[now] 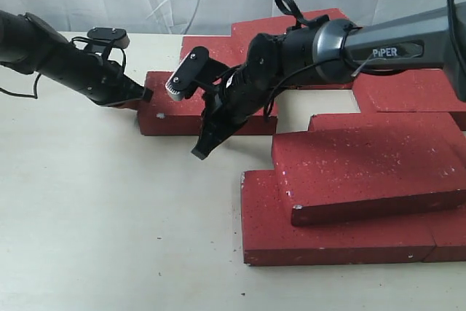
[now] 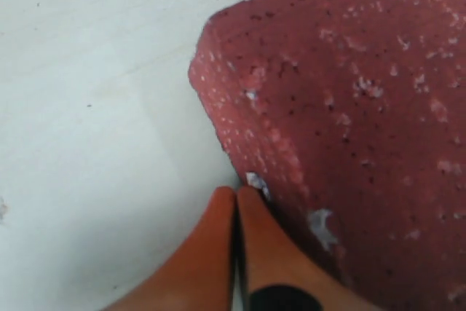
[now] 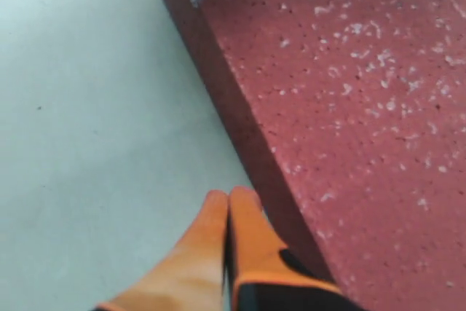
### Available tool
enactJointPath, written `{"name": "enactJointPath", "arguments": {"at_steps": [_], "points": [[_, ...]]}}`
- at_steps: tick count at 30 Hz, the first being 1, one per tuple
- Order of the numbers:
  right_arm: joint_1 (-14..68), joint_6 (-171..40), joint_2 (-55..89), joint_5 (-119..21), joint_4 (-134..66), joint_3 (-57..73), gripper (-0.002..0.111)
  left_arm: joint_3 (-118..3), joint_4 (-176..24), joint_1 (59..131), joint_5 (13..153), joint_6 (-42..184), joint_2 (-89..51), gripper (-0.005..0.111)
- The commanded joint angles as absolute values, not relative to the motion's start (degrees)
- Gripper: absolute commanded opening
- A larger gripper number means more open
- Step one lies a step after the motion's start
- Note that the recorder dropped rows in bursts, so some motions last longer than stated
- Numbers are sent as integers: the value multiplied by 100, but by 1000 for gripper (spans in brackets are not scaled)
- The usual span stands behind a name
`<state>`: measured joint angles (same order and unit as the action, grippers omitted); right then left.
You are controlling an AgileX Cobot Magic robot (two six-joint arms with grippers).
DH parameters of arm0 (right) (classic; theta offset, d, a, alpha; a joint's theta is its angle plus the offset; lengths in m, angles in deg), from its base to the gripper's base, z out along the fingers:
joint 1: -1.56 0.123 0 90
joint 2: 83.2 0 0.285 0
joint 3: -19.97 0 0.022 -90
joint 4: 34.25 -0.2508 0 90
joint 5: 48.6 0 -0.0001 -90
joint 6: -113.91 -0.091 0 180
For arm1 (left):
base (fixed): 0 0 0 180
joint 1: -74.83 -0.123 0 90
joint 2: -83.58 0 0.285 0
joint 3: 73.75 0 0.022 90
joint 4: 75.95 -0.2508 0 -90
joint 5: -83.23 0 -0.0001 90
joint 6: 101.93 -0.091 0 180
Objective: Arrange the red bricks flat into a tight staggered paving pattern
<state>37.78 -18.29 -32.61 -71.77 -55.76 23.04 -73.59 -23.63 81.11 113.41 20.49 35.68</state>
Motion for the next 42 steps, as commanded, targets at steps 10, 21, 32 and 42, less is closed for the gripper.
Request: {"name": "enactJointPath", "arguments": {"at_steps": [10, 21, 32, 42], "points": [[3418, -1967, -3248, -7274, -5503, 2306, -1, -7394, -1786, 8136, 11316, 1598, 3620, 0], [3405, -2225, -3248, -7439, -5131, 2306, -1, -7399, -1751, 8340, 11143, 1538, 3620, 0], [3405, -2225, -3191, -7546, -5131, 2306, -1, -7436, -1733, 8698, 10610, 1490, 3620, 0], [3422, -2264, -2510, -8875, -4940, 2306, -1, -7436, -2204, 8171, 11145, 1757, 3523, 0]]}}
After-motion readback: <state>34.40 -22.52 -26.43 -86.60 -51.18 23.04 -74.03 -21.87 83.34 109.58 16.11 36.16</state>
